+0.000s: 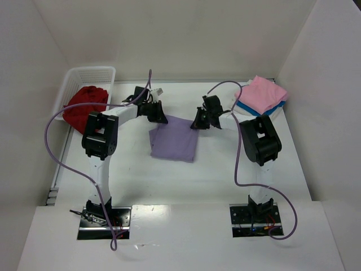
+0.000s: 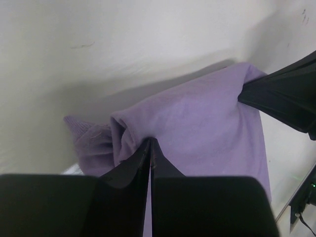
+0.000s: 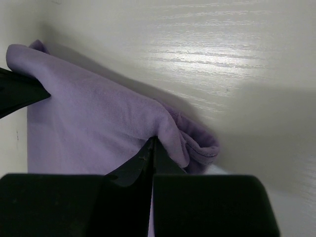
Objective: Fold and stack the t-shirts
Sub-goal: Smooth out wrinkles on the folded tshirt
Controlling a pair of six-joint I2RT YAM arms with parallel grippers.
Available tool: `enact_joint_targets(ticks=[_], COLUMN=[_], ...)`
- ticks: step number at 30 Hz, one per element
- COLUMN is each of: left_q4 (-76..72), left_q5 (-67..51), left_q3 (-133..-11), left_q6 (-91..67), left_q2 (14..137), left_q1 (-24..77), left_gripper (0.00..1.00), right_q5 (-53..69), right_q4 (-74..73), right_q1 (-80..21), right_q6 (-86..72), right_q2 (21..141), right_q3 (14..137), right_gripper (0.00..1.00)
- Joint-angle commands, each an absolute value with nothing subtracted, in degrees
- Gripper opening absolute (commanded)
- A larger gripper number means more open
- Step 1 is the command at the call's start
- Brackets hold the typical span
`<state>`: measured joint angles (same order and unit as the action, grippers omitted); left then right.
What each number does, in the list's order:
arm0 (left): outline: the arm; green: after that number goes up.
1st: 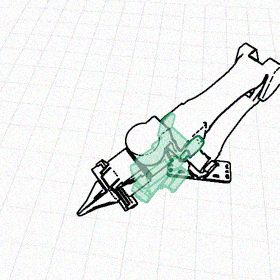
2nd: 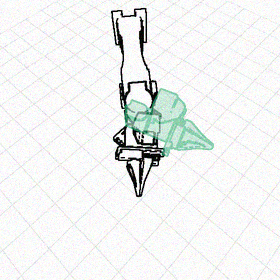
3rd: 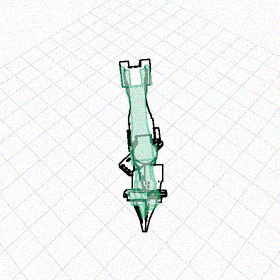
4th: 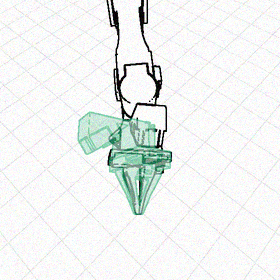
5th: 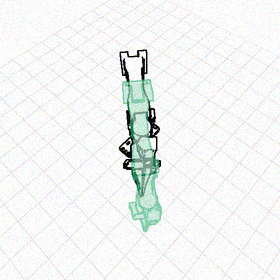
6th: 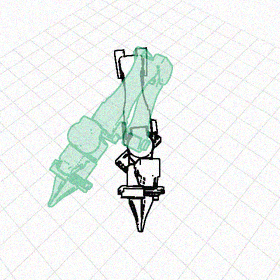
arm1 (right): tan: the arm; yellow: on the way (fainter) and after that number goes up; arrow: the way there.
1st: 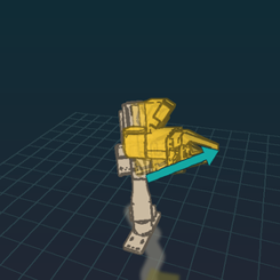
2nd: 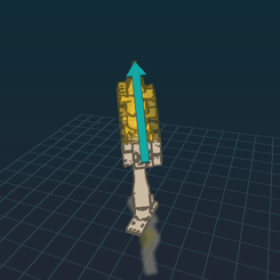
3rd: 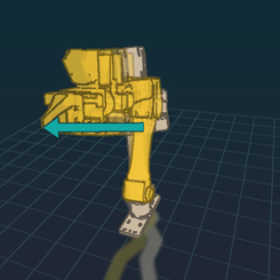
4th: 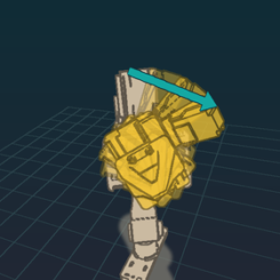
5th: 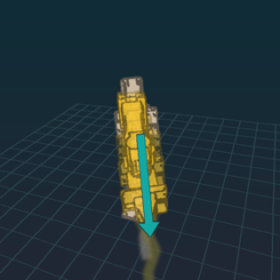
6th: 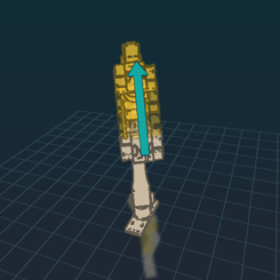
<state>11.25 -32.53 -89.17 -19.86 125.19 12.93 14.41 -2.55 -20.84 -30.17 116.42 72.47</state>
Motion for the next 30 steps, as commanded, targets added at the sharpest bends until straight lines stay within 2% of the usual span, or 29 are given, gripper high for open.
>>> enact_joint_targets(ticks=[1, 8, 10, 12, 16, 17, 18, 20, 21, 22, 23, 24, 25, 26, 29, 30], left_q4=[12.12, 14.5, 15.72, 17.49, 16.71, 16.7, 16.7, 16.7, 16.7, 16.7, 15.39, 14.68, 14.07, 12.67, 8.37, 6.96], left_q5=[-29.98, -21.99, -15.23, -14.24, -15.38, -14.86, -14.85, -14.33, -14.33, -15.2, -16.68, -17.31, -18.01, -18.71, -20.65, -18.83], left_q3=[-91.23, -88.34, -87.63, -88.15, -84.56, -83.07, -82.45, -80.69, -78.51, -77.18, -75.6, -73.93, -72.26, -68.85, -63.56, -60.33], left_q6=[-18.02, -16.7, -16.09, -15.3, -15.99, -16.0, -16.0, -16.0, -16.0, -16.61, -17.22, -17.23, -18.1, -18.8, -20.03, -20.04], left_q2=[125.24, 121.03, 119.19, 116.91, 108.48, 104.98, 103.2, 98.29, 96.7, 95.11, 92.05, 90.72, 89.49, 87.65, 84.13, 82.81], left_q1=[13.1, 11.43, 11.43, 11.43, 10.9, 10.9, 10.9, 10.9, 10.9, 10.9, 10.9, 10.9, 10.9, 10.9, 11.51, 12.38], left_gripper=[0.07, 0.1, 0.1, 0.12, 0.26, 0.33, 0.45, 0.49, 0.54, 0.62, 0.77, 0.88, 0.95, 1.0, 1.0, 1.0], right_q5=[9.41, 5.89, 5.36, 5.97, 8.33, 8.87, 9.49, 11.33, 12.03, 12.04, 12.74, 12.74, 13.35, 13.36, 12.84, 9.61], right_q4=[-3.33, -4.48, -5.97, -8.69, -8.7, -8.7, -8.09, -8.09, -7.48, -7.47, -7.47, -6.95, -6.16, -6.15, -6.15, -7.28], right_q1=[-19.08, -16.35, -15.73, -15.12, -15.12, -15.12, -15.12, -15.12, -15.12, -15.12, -15.12, -15.12, -15.73, -15.73, -19.4, -20.64], right_q6=[-27.52, -25.76, -25.75, -25.23, -25.83, -25.84, -26.62, -27.42, -27.42, -28.12, -28.65, -29.35, -29.36, -30.14, -30.76, -30.15], right_q2=[114.97, 112.33, 111.8, 110.13, 102.5, 99.09, 97.49, 94.41, 91.52, 90.19, 88.96, 86.77, 85.88, 85.26, 84.46, 84.46], right_q3=[74.18, 73.65, 75.75, 78.29, 77.79, 77.78, 76.48, 75.15, 73.23, 72.17, 70.94, 68.32, 66.9, 65.67, 62.23, 61.7], right_gripper=[0.01, 0.01, 0.01, 0.01, 0.19, 0.21, 0.24, 0.32, 0.34, 0.36, 0.41, 0.45, 0.49, 0.52, 0.71, 0.89])
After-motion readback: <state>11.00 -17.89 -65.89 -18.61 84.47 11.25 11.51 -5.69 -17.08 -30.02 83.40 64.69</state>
